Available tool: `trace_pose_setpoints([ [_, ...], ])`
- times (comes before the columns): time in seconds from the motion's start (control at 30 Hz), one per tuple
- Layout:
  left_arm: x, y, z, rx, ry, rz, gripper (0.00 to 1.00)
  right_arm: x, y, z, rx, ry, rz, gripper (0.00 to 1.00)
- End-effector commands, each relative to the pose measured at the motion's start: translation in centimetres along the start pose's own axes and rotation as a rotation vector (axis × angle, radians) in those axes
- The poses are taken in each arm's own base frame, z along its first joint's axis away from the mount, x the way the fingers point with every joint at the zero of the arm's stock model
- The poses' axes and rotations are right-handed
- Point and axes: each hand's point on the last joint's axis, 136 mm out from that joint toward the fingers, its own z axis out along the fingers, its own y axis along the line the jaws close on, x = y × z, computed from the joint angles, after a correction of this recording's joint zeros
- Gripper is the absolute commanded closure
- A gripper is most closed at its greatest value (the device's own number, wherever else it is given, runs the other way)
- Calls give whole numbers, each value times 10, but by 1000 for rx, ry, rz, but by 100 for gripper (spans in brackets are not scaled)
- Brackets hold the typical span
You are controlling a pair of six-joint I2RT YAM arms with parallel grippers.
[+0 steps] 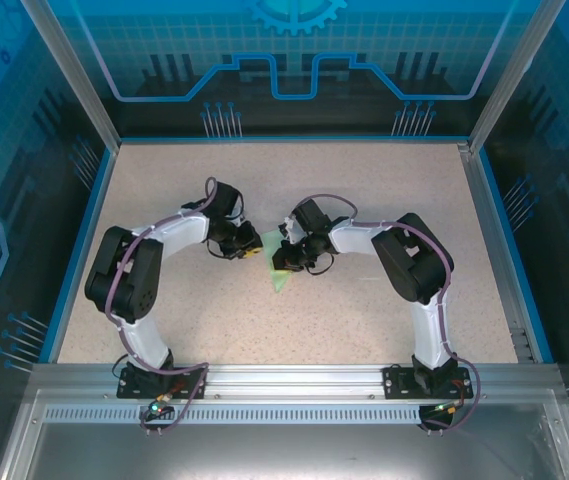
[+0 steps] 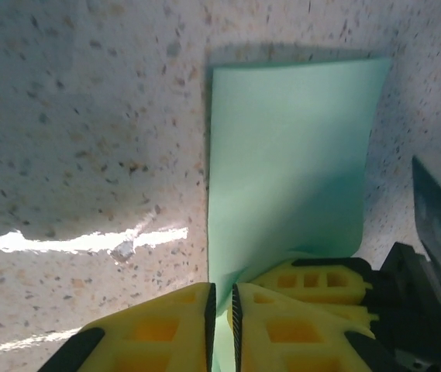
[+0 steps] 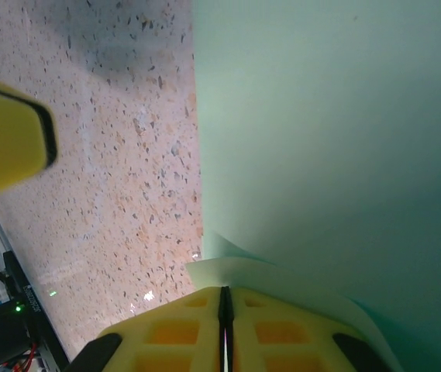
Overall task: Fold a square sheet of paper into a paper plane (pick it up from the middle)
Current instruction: Third fold the triangle at the center of the table.
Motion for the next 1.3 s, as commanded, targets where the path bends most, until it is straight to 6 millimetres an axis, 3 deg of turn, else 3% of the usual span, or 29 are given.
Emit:
trace_pose_setpoints([
  [0.0, 16, -11, -3, 38, 26, 1, 84, 13, -27, 7, 66, 40, 42, 93],
  [0.2, 35, -15, 10, 51, 74, 14, 88, 14, -31, 7, 83, 44, 54, 100],
  [0.43, 40, -11, 24, 26, 98, 6, 94, 14, -32, 7, 91, 49, 64, 100],
  [0.67, 37, 0, 32, -21, 92, -12, 98, 14, -33, 8, 95, 51, 73, 100],
  [1.03, 32, -4, 38, -11, 88, -16, 99, 13, -33, 8, 97, 52, 74, 100],
  [1.27, 33, 8, 45, -57, 97, -32, 99, 13, -32, 8, 95, 52, 75, 100],
])
